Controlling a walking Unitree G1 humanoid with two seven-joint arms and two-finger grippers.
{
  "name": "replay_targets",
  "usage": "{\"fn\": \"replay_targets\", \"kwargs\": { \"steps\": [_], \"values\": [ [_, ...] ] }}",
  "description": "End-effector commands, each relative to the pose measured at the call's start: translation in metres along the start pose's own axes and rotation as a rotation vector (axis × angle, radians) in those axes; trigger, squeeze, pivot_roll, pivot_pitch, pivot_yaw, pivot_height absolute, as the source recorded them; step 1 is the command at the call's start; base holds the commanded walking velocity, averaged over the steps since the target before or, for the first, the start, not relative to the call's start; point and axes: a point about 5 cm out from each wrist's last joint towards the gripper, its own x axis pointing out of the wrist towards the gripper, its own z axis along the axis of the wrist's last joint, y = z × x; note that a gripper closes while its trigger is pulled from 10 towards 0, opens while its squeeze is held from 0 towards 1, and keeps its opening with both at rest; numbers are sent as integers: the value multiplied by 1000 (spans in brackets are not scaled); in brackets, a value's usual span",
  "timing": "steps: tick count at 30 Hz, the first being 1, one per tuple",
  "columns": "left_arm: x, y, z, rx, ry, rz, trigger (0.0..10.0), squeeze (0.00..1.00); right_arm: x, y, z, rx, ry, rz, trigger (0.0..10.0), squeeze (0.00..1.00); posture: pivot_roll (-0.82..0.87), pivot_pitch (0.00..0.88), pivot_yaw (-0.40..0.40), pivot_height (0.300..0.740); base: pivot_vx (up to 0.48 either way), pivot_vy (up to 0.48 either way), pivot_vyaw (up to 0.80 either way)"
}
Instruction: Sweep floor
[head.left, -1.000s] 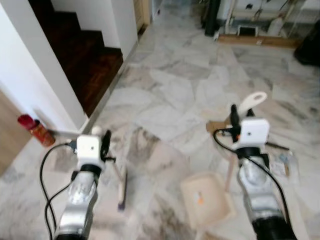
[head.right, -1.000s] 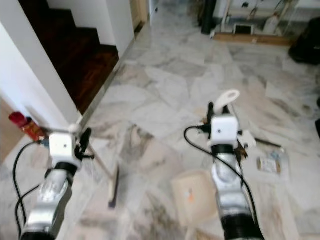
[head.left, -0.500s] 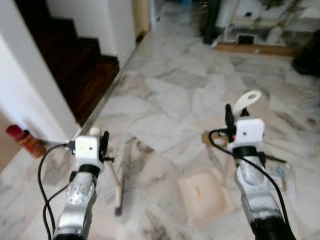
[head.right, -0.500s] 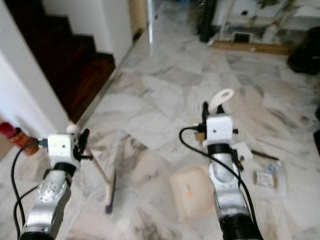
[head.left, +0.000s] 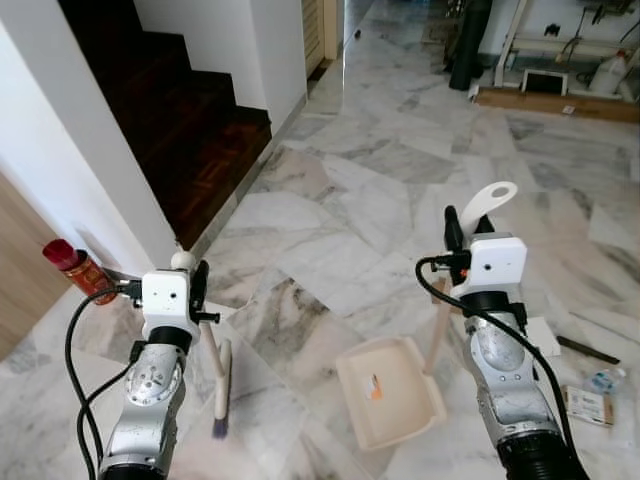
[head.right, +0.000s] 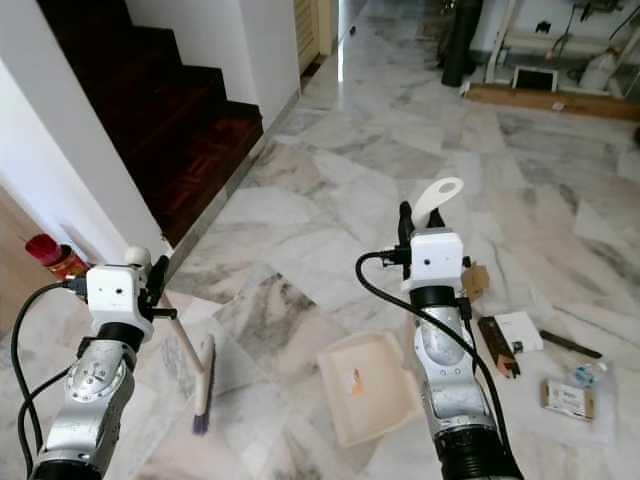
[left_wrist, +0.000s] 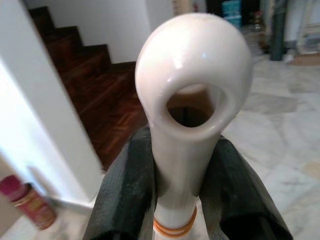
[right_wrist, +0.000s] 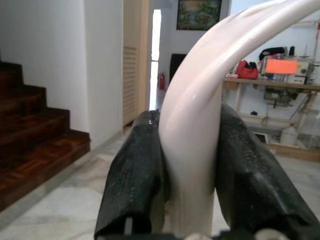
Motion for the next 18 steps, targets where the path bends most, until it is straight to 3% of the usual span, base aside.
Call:
{"fn": "replay_targets", "kwargs": {
  "steps": [1, 18],
  "values": [
    [3, 6, 11, 10, -58, 10, 10000, 0, 8, 2, 14, 3, -67, 6, 10000, 0, -17, 43, 52, 740, 326, 0, 0],
    [11, 4, 10, -31, -38, 6, 10000, 0, 11, 0, 14, 28, -66, -19, 10000, 0, -6, 56, 74, 740, 306, 0, 0]
  ]
}}
